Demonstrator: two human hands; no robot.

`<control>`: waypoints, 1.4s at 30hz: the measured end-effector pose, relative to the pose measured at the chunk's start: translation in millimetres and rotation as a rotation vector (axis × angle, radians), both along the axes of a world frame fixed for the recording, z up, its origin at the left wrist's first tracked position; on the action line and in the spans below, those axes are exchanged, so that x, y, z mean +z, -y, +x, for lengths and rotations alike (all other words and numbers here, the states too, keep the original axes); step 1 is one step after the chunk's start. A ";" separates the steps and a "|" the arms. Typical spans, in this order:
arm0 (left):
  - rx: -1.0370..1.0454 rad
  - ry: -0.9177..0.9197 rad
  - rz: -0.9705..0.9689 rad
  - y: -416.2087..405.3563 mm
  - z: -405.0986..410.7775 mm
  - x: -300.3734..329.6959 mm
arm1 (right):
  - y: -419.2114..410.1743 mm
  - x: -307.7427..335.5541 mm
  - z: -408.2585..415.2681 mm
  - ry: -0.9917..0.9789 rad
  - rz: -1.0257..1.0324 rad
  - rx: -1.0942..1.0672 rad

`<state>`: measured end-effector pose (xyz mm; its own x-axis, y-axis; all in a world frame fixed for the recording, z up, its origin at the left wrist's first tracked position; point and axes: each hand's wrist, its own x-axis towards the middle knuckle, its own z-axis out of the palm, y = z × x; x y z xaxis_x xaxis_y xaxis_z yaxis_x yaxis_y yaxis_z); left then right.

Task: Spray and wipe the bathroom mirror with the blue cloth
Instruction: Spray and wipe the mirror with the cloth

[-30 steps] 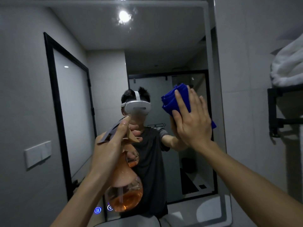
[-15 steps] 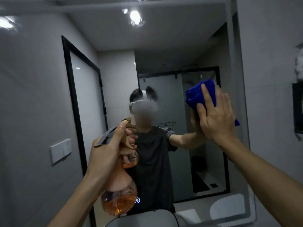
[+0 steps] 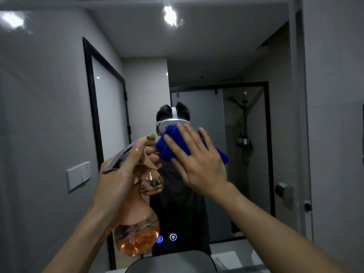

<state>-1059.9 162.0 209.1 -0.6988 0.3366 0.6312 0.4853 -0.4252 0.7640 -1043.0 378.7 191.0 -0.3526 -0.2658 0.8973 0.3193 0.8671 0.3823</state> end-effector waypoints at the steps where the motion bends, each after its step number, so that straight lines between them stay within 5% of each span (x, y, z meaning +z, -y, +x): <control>1: 0.005 0.001 -0.007 0.8 -1.4 -1.5 | -6.4 -5.3 3.9 0.032 0.054 -0.003; 7: 0.015 0.021 -0.017 6.1 -8.0 -5.2 | -53.2 35.9 38.2 0.075 0.187 -0.098; 12: 0.052 -0.025 -0.034 13.3 -9.6 5.0 | -48.3 129.9 39.3 -0.271 -0.378 -0.092; 15: 0.065 -0.039 -0.022 21.3 -13.5 6.7 | -13.2 145.4 15.9 -0.362 -0.488 -0.055; 24: 0.028 0.040 0.000 29.2 -22.9 0.6 | 21.5 4.5 -14.9 0.124 0.166 0.015; 30: 0.062 0.043 -0.023 34.2 -26.2 -6.3 | -17.9 27.5 8.8 0.181 0.333 -0.071; 37: 0.117 0.004 -0.007 45.1 -35.7 -2.5 | -29.7 122.0 21.5 -0.236 -0.219 -0.079; 42: 0.198 -0.035 -0.023 57.7 -50.6 -9.8 | -28.8 122.8 17.3 -0.289 -0.238 -0.080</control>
